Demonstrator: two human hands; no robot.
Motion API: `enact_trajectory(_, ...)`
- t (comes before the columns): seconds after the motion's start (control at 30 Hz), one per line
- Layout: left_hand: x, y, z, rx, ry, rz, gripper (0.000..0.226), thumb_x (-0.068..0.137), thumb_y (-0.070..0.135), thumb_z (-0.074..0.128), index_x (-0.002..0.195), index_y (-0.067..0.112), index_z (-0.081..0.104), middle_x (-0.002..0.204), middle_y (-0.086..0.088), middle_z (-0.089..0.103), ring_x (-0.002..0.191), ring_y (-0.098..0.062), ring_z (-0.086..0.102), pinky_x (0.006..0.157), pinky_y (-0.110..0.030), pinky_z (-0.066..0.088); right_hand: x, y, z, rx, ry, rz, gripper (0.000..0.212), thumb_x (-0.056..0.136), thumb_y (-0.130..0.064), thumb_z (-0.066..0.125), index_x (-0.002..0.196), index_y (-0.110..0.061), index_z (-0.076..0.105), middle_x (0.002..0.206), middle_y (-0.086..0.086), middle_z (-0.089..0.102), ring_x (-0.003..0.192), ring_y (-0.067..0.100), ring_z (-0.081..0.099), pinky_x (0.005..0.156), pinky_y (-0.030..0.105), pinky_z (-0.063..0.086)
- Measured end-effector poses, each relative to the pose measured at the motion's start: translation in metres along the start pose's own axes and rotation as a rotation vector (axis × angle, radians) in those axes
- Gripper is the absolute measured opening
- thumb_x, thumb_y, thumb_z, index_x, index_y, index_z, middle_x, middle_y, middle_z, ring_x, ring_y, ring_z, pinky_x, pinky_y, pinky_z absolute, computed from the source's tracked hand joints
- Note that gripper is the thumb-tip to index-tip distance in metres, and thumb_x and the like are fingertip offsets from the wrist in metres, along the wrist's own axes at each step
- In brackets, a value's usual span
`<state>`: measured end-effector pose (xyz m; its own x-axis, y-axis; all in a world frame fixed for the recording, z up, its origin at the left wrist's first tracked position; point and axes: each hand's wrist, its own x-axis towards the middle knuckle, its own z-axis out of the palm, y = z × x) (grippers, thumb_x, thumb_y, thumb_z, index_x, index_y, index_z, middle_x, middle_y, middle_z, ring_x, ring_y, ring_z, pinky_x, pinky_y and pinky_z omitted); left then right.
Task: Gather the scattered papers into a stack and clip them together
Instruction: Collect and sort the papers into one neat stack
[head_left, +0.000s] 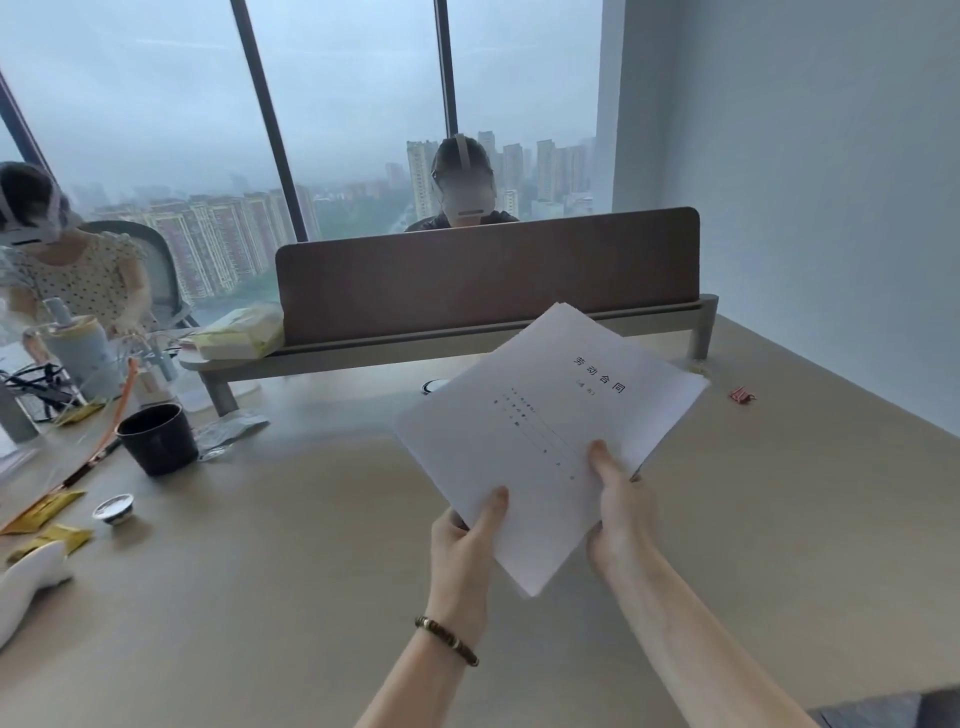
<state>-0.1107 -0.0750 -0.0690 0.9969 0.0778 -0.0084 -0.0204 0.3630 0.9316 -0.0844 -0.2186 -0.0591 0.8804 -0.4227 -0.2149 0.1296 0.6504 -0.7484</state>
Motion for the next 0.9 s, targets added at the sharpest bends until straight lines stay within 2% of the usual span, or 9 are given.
enact_trajectory(0.07,0.014,0.012,-0.015,-0.118,-0.006,-0.024,0.019,0.087,0.015,0.068,0.105,0.009,0.072,0.105,-0.007,0.077,0.091,-0.019,0.072,0.082,-0.035,0.055,0.005,-0.007,-0.006,-0.042,0.014,0.01,0.008,0.092,-0.018,0.071,0.099,-0.018,0.071,0.091,0.002,0.078,0.08,0.023,0.074,0.072,0.038,0.059)
enact_trajectory(0.17,0.04,0.035,-0.043,-0.223,-0.065,-0.075,0.029,0.091,0.028,0.059,0.109,0.009,0.072,0.1,-0.006,0.073,0.084,-0.021,0.067,0.075,-0.034,0.05,0.012,-0.018,-0.012,-0.073,0.0,0.048,0.011,0.091,-0.015,0.072,0.102,-0.015,0.072,0.099,0.006,0.076,0.081,0.024,0.073,0.068,0.037,0.058)
enact_trajectory(0.33,0.062,0.064,-0.063,0.123,-0.301,-0.222,0.051,0.081,0.049,0.063,0.109,0.007,0.072,0.092,-0.007,0.073,0.066,-0.018,0.064,0.057,-0.027,0.048,0.025,-0.031,-0.02,-0.204,-0.122,0.116,0.039,0.091,-0.018,0.072,0.128,-0.007,0.065,0.116,0.013,0.075,0.097,0.029,0.074,0.072,0.039,0.06)
enact_trajectory(0.4,0.068,0.07,-0.062,0.224,-0.402,-0.278,0.057,0.074,0.053,0.075,0.11,0.009,0.073,0.098,-0.009,0.074,0.075,-0.022,0.067,0.065,-0.031,0.053,0.026,-0.033,-0.021,-0.267,-0.183,0.115,0.035,0.09,-0.019,0.073,0.123,-0.009,0.068,0.104,0.009,0.078,0.084,0.024,0.076,0.066,0.036,0.062)
enact_trajectory(0.5,0.072,0.07,-0.054,0.339,-0.457,-0.245,0.049,0.083,0.037,0.075,0.121,0.008,0.068,0.117,-0.014,0.073,0.101,-0.033,0.07,0.089,-0.041,0.056,0.023,-0.032,-0.021,-0.359,-0.237,0.087,0.032,0.089,-0.016,0.073,0.118,-0.005,0.07,0.091,0.006,0.08,0.074,0.02,0.077,0.066,0.034,0.063)
enact_trajectory(0.6,0.068,0.062,-0.044,0.325,-0.416,-0.203,0.045,0.078,0.021,0.078,0.118,0.004,0.068,0.116,-0.017,0.073,0.105,-0.036,0.07,0.09,-0.045,0.057,0.017,-0.028,-0.02,-0.448,-0.264,0.06,0.036,0.083,-0.021,0.078,0.114,-0.002,0.073,0.099,0.012,0.079,0.09,0.029,0.076,0.09,0.047,0.059)
enact_trajectory(0.67,0.064,0.056,-0.039,0.326,-0.326,-0.146,0.039,0.076,0.019,0.082,0.11,0.003,0.072,0.11,-0.018,0.075,0.097,-0.033,0.073,0.084,-0.042,0.059,0.011,-0.029,-0.018,-0.48,-0.287,0.03,0.028,0.085,-0.022,0.078,0.108,-0.006,0.076,0.102,0.011,0.079,0.098,0.032,0.075,0.097,0.053,0.056)
enact_trajectory(0.83,0.052,0.046,-0.028,0.263,-0.134,0.095,0.016,0.079,0.014,0.081,0.091,0.005,0.076,0.092,-0.012,0.078,0.083,-0.027,0.074,0.078,-0.043,0.06,-0.004,-0.039,-0.004,-0.529,-0.295,-0.178,0.016,0.085,-0.023,0.079,0.095,-0.011,0.08,0.095,0.008,0.08,0.092,0.031,0.076,0.092,0.058,0.057)
enact_trajectory(0.9,0.048,0.047,-0.026,0.247,-0.101,0.178,0.009,0.082,0.013,0.079,0.088,0.007,0.076,0.088,-0.008,0.077,0.079,-0.024,0.072,0.075,-0.042,0.059,-0.01,-0.042,0.001,-0.534,-0.312,-0.268,0.01,0.084,-0.028,0.08,0.09,-0.019,0.081,0.092,0.005,0.081,0.091,0.028,0.077,0.088,0.052,0.059)
